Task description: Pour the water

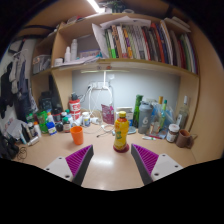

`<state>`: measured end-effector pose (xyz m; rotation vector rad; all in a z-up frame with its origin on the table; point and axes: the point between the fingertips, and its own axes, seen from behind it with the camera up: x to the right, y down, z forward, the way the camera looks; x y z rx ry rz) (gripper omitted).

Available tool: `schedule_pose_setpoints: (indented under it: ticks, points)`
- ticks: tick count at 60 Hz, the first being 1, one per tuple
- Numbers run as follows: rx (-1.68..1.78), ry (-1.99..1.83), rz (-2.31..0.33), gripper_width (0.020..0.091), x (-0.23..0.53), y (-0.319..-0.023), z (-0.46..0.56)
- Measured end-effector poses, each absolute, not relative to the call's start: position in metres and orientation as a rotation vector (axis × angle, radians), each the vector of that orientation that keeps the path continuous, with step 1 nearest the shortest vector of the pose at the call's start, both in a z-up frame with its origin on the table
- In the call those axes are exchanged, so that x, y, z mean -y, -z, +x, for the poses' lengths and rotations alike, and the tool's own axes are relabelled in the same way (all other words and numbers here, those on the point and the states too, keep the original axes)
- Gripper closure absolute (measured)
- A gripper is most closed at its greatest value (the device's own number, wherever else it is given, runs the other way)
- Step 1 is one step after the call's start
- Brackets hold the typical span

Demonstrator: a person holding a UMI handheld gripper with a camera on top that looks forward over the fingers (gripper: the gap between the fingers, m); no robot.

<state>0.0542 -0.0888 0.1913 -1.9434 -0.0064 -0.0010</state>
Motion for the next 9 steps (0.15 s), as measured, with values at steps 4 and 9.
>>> schedule_pose_setpoints:
  ticks: [4,9]
  points:
    - [-0.011,-0.006,-1.941,0.0258,0.120,-0.212,0.042]
    - [-0.029,-0.028,-1.955,0.0261,0.153,-0.232,0.027]
